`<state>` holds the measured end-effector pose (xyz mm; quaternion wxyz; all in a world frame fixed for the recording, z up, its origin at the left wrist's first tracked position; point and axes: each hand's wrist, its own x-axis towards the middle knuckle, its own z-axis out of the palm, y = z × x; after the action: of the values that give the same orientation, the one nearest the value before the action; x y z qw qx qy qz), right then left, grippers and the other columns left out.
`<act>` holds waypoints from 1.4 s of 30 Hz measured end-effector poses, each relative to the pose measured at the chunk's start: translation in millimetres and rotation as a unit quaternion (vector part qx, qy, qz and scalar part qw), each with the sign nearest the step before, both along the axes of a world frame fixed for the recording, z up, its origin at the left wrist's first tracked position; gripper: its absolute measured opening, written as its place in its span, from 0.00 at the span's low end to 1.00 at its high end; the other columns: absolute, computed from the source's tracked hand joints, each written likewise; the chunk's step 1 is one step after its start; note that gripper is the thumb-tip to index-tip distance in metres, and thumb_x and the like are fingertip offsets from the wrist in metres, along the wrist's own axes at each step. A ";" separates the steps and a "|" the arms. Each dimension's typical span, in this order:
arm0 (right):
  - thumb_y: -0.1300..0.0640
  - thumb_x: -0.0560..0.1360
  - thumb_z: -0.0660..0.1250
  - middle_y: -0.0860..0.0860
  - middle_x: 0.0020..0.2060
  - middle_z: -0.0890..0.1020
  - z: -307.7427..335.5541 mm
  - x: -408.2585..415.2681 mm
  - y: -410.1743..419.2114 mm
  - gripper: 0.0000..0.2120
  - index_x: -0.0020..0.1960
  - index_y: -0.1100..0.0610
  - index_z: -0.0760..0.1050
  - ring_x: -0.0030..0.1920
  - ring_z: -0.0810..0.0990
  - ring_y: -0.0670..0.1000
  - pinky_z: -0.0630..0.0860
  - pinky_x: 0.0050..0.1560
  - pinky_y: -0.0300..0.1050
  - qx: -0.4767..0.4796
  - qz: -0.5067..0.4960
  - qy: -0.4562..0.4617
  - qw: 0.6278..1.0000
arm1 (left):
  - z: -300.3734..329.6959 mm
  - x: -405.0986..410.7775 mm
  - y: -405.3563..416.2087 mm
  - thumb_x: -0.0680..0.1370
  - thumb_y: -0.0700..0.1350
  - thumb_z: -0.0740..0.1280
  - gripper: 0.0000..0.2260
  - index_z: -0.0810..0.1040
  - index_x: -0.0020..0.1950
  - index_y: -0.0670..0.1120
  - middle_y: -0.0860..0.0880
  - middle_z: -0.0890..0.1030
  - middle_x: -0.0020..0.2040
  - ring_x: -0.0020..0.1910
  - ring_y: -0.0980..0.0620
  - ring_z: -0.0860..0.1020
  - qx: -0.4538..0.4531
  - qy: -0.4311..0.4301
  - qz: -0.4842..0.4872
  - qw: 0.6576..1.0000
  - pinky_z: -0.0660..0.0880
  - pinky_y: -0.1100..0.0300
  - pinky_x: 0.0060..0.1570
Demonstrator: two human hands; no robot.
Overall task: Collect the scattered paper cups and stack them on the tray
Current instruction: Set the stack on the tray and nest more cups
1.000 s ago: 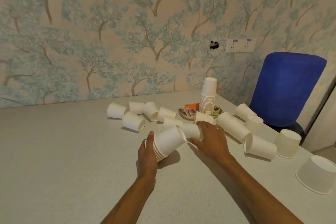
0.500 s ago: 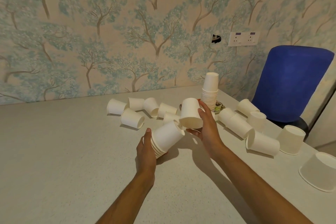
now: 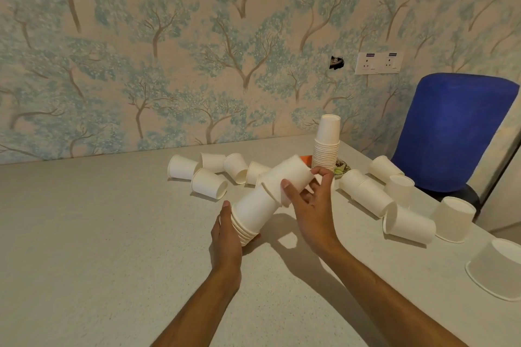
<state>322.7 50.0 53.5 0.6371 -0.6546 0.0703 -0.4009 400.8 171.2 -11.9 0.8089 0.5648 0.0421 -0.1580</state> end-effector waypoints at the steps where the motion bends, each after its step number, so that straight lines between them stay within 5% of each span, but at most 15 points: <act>1: 0.55 0.73 0.73 0.53 0.64 0.74 -2.1 -0.5 1.1 0.21 0.55 0.42 0.64 0.56 0.80 0.47 0.82 0.45 0.41 -0.033 0.007 0.028 0.999 | -0.7 0.5 -0.4 0.75 0.66 0.62 0.26 0.71 0.69 0.55 0.45 0.79 0.58 0.50 0.42 0.82 0.004 -0.001 0.002 1.000 0.82 0.53 0.33; 4: 0.46 0.72 0.73 0.47 0.61 0.76 -13.6 -1.3 6.7 0.17 0.53 0.42 0.66 0.59 0.78 0.45 0.80 0.54 0.44 -0.144 0.047 0.128 0.980 | -2.2 2.0 -1.4 0.76 0.66 0.61 0.25 0.70 0.70 0.57 0.45 0.78 0.61 0.53 0.43 0.80 0.031 -0.019 0.011 0.999 0.83 0.49 0.39; 6: 0.42 0.76 0.66 0.45 0.56 0.79 -17.2 0.2 8.4 0.09 0.52 0.43 0.70 0.56 0.77 0.40 0.77 0.51 0.37 -0.157 0.065 0.120 0.978 | -2.0 2.7 -0.7 0.77 0.64 0.61 0.25 0.69 0.71 0.56 0.45 0.78 0.62 0.52 0.43 0.80 0.018 -0.014 0.007 1.000 0.83 0.50 0.37; 8: 0.45 0.79 0.60 0.44 0.51 0.81 -16.0 6.3 1.3 0.09 0.51 0.47 0.75 0.51 0.78 0.36 0.75 0.44 0.29 -0.115 0.030 0.068 0.991 | -1.4 4.1 0.7 0.77 0.64 0.61 0.25 0.70 0.70 0.55 0.44 0.79 0.61 0.50 0.42 0.82 -0.012 0.003 0.000 1.000 0.82 0.52 0.35; 11: 0.52 0.81 0.62 0.50 0.55 0.81 -17.5 24.8 -19.5 0.08 0.58 0.52 0.75 0.55 0.80 0.44 0.74 0.44 0.28 -0.101 -0.054 0.080 0.990 | -1.1 5.0 0.9 0.77 0.63 0.62 0.24 0.71 0.70 0.55 0.45 0.79 0.60 0.50 0.44 0.82 -0.009 0.005 0.003 1.000 0.82 0.53 0.33; 15: 0.51 0.76 0.70 0.49 0.72 0.70 -34.9 52.5 -44.9 0.31 0.75 0.52 0.63 0.70 0.69 0.51 0.68 0.66 0.49 -0.272 -0.074 0.233 0.931 | -2.4 4.8 0.2 0.78 0.63 0.61 0.23 0.70 0.71 0.55 0.45 0.79 0.61 0.53 0.42 0.81 -0.007 0.004 -0.003 1.000 0.83 0.47 0.42; 18: 0.46 0.74 0.72 0.50 0.72 0.70 -46.5 64.5 -47.9 0.33 0.75 0.50 0.63 0.71 0.69 0.53 0.67 0.68 0.55 -0.295 -0.056 0.237 0.924 | -1.6 3.0 0.8 0.78 0.62 0.61 0.23 0.69 0.71 0.55 0.44 0.78 0.63 0.56 0.41 0.80 0.004 -0.004 -0.003 1.000 0.81 0.40 0.50; 22: 0.49 0.72 0.74 0.48 0.60 0.80 -61.9 71.1 -40.2 0.23 0.65 0.49 0.72 0.60 0.79 0.52 0.78 0.59 0.57 -0.128 0.030 0.196 0.972 | 4.8 8.2 8.0 0.78 0.61 0.62 0.22 0.71 0.69 0.55 0.44 0.80 0.60 0.54 0.41 0.81 -0.007 0.016 0.000 1.000 0.83 0.45 0.44; 26: 0.58 0.72 0.75 0.50 0.57 0.79 -55.6 72.4 -40.9 0.23 0.65 0.52 0.72 0.53 0.78 0.47 0.79 0.38 0.33 0.077 0.052 0.135 0.986 | 10.5 29.1 25.8 0.76 0.62 0.63 0.21 0.76 0.65 0.53 0.45 0.83 0.55 0.50 0.44 0.83 0.005 0.006 0.033 0.999 0.81 0.54 0.35; 31: 0.52 0.72 0.74 0.50 0.54 0.81 -38.8 74.6 -49.4 0.18 0.61 0.54 0.76 0.55 0.79 0.51 0.79 0.51 0.49 0.162 -0.008 0.127 0.979 | 9.4 45.4 44.3 0.76 0.62 0.64 0.18 0.79 0.59 0.54 0.46 0.84 0.51 0.46 0.45 0.84 0.002 -0.001 0.067 0.998 0.80 0.56 0.31; 36: 0.52 0.73 0.73 0.39 0.44 0.85 -7.9 70.2 -36.9 0.09 0.52 0.48 0.79 0.47 0.83 0.41 0.78 0.39 0.34 0.095 0.046 0.048 0.993 | 8.8 46.6 44.4 0.75 0.64 0.64 0.19 0.79 0.59 0.54 0.47 0.84 0.50 0.47 0.46 0.83 -0.002 -0.004 0.079 0.997 0.81 0.56 0.33; 42: 0.47 0.67 0.78 0.41 0.51 0.83 -4.6 71.4 0.6 0.19 0.55 0.47 0.79 0.53 0.81 0.38 0.78 0.49 0.34 -0.155 0.114 0.113 0.975 | 4.3 48.9 41.4 0.74 0.65 0.61 0.23 0.77 0.63 0.55 0.47 0.83 0.54 0.51 0.44 0.82 0.019 -0.018 0.082 0.996 0.83 0.46 0.42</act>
<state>394.1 50.6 48.9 0.5575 -0.7900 0.0040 -0.2551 449.7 212.6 -7.6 0.8091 0.5771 0.0770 -0.0804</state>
